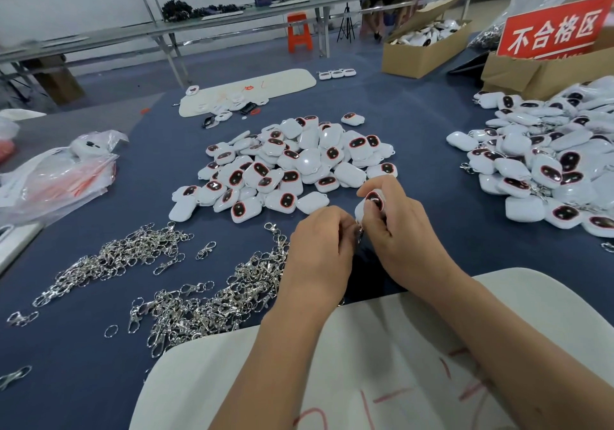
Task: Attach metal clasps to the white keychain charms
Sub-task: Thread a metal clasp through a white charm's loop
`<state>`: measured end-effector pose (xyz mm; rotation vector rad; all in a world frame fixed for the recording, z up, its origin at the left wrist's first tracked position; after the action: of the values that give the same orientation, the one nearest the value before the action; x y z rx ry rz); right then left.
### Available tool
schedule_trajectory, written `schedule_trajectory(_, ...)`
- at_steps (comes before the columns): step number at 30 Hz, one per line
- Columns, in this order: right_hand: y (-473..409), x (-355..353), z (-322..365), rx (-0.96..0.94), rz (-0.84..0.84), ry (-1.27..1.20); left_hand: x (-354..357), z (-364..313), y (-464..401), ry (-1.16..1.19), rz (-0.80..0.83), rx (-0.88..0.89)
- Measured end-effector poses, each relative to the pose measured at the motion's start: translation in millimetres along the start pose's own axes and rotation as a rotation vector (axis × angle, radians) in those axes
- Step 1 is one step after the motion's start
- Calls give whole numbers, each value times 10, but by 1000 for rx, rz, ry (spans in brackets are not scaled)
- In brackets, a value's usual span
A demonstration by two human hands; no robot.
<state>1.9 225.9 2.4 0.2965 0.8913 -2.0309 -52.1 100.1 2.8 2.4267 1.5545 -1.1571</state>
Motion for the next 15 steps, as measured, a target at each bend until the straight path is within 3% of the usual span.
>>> schedule_trajectory(7, -35, 5, -199, 314, 19, -359, -1, -62, -22, 2, -82, 174)
schedule_trajectory(15, -27, -13, -198, 400, -31, -480, -46, 38, -41, 46, -146, 172)
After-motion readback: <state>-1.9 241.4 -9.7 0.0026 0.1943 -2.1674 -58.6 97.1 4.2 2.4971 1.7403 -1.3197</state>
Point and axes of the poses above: each hand's wrist, its own y-axis away from the middle knuckle, its own x-axis out of the palm, z = x × y, the point moved 4 cm from there along -y, towards the middle knuckle, and after that the axes turned 2 degrees about y, right-handed, at the moved point
